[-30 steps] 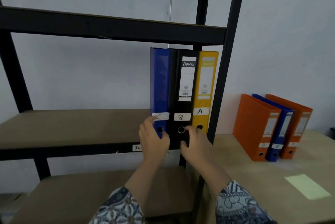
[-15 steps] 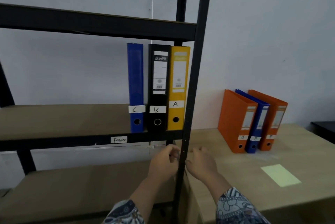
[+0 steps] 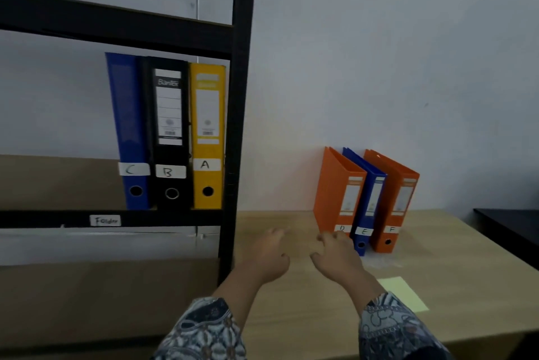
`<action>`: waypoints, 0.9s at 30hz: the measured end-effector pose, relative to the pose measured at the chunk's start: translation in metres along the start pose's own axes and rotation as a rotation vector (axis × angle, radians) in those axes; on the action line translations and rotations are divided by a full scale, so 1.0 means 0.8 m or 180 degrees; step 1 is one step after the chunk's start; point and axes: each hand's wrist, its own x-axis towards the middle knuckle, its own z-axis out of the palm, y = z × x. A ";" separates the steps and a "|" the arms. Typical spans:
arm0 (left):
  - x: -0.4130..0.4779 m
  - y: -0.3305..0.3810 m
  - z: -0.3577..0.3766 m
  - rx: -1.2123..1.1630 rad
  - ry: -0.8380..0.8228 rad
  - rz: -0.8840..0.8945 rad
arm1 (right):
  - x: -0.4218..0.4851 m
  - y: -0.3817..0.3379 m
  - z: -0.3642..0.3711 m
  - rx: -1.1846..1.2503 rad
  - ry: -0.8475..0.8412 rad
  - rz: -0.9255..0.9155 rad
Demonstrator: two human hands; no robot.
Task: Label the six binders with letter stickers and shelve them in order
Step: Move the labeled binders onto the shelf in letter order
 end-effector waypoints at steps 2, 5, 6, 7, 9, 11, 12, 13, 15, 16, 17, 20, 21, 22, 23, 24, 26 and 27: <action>0.015 0.014 0.019 0.0046 -0.0015 -0.0044 | 0.009 0.027 -0.006 0.0028 -0.0026 0.0052; 0.041 0.026 0.042 0.0185 -0.0063 -0.0073 | 0.024 0.060 -0.008 0.0114 -0.0078 0.0139; 0.049 0.030 0.047 0.0219 -0.0084 -0.0067 | 0.030 0.069 -0.009 0.0143 -0.0095 0.0157; 0.058 0.034 0.054 0.0256 -0.0103 -0.0067 | 0.039 0.080 -0.009 0.0162 -0.0117 0.0176; 0.081 0.039 0.065 0.0285 -0.0118 -0.0096 | 0.059 0.100 -0.010 0.0207 -0.0148 0.0226; 0.108 0.043 0.076 0.0331 -0.0088 -0.0107 | 0.080 0.117 -0.011 0.0283 -0.0163 0.0277; 0.119 0.044 0.080 0.0350 -0.0078 -0.0107 | 0.089 0.123 -0.013 0.0322 -0.0169 0.0293; 0.134 0.046 0.086 0.0343 -0.0084 -0.0112 | 0.101 0.131 -0.014 0.0371 -0.0173 0.0314; 0.158 0.050 0.091 0.0355 -0.0127 -0.0105 | 0.124 0.143 -0.016 0.0479 -0.0171 0.0338; 0.169 0.051 0.093 0.0374 -0.0154 -0.0090 | 0.133 0.147 -0.017 0.0555 -0.0181 0.0368; 0.186 0.051 0.097 0.0381 -0.0184 -0.0095 | 0.149 0.154 -0.018 0.0661 -0.0194 0.0401; 0.227 0.054 0.101 0.0267 -0.0183 -0.0167 | 0.185 0.169 -0.023 0.0899 -0.0287 0.0508; 0.239 0.057 0.100 0.0235 -0.0173 -0.0192 | 0.196 0.172 -0.025 0.0978 -0.0305 0.0526; 0.251 0.060 0.101 0.0206 -0.0167 -0.0193 | 0.206 0.177 -0.028 0.1077 -0.0318 0.0536; 0.262 0.064 0.103 0.0177 -0.0167 -0.0186 | 0.216 0.181 -0.030 0.1210 -0.0304 0.0540; 0.270 0.068 0.105 0.0120 -0.0174 -0.0176 | 0.224 0.183 -0.033 0.1334 -0.0286 0.0553; 0.285 0.075 0.113 0.0040 -0.0218 -0.0189 | 0.240 0.190 -0.038 0.1570 -0.0263 0.0564; 0.294 0.077 0.117 0.0030 -0.0244 -0.0222 | 0.246 0.192 -0.041 0.1645 -0.0254 0.0567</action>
